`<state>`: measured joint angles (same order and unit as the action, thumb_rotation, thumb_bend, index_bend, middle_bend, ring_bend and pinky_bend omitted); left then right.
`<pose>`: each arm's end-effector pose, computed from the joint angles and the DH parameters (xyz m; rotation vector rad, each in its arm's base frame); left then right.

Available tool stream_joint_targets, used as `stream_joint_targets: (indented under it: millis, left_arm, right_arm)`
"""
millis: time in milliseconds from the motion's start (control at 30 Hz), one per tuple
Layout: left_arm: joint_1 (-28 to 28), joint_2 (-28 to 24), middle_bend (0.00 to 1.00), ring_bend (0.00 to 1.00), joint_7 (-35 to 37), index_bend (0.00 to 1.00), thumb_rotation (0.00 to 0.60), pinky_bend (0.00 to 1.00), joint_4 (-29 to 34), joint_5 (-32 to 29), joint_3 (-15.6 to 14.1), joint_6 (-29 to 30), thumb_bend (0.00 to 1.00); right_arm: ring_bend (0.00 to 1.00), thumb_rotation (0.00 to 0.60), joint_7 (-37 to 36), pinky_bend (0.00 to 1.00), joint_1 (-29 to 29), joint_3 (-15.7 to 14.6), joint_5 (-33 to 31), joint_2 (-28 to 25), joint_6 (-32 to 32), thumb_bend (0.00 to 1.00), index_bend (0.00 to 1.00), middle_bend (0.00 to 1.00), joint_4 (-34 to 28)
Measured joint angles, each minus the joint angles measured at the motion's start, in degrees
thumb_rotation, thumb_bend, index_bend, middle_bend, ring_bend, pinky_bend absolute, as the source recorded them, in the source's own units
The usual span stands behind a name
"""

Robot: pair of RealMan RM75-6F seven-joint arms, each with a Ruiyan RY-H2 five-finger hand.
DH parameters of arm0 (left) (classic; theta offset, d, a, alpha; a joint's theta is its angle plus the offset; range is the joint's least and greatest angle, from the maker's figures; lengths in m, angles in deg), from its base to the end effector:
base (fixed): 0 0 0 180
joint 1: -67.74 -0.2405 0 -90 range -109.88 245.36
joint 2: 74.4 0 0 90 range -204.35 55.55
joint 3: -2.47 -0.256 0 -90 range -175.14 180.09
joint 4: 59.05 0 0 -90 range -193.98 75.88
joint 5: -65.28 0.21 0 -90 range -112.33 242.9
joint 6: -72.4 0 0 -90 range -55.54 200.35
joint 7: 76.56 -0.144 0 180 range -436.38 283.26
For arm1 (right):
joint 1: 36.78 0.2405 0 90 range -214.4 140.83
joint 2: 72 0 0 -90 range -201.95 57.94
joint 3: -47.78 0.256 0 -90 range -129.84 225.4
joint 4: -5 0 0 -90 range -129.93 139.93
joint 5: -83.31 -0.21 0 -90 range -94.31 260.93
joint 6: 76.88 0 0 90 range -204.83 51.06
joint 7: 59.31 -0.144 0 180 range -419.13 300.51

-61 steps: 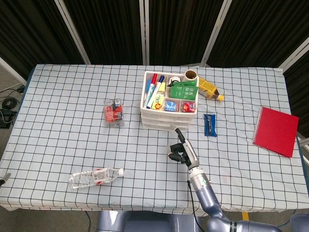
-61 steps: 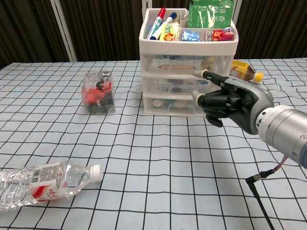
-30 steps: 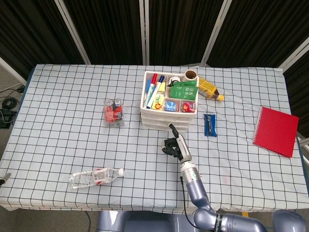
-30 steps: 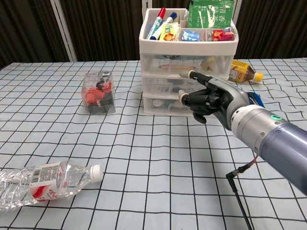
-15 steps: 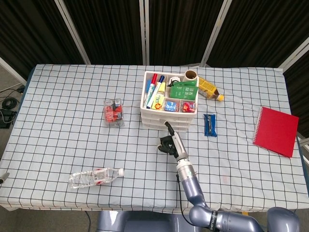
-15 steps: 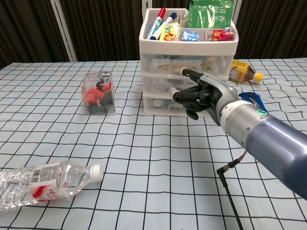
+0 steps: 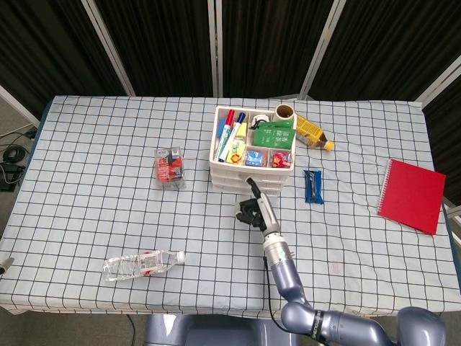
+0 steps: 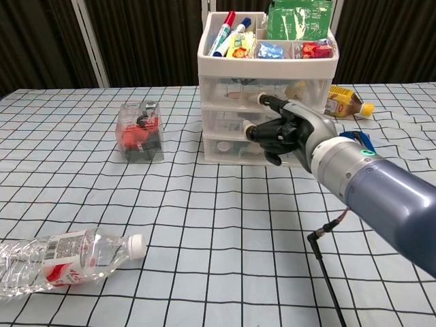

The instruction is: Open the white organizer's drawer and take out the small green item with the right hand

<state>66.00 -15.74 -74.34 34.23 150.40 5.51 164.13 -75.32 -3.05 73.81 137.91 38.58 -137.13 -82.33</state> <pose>-0.3266 0.1443 0.2047 -1.2585 -0.8487 -0.8576 -0.0874 -0.3150 -0.0713 0.9279 -2.0571 1.5833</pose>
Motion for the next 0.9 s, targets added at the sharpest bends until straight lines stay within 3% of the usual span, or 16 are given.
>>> stream_joint_targets:
  millis: [533, 900]
  left_arm:
    - [0.2, -0.2, 0.00, 0.00, 0.4, 0.00, 0.600, 0.00, -0.2, -0.9, 0.1, -0.9, 0.00]
    - [0.4, -0.1, 0.00, 0.00, 0.2, 0.00, 0.600, 0.00, -0.2, -1.2, 0.2, -1.4, 0.00]
  right_arm:
    - [0.96, 0.600, -0.4, 0.87, 2.9, 2.5, -2.6, 0.8, 4.0, 0.49, 0.17, 0.91, 2.3]
    - [0.96, 0.600, -1.1, 0.87, 3.0, 2.0, -3.0, 0.8, 4.7, 0.49, 0.24, 0.91, 1.9]
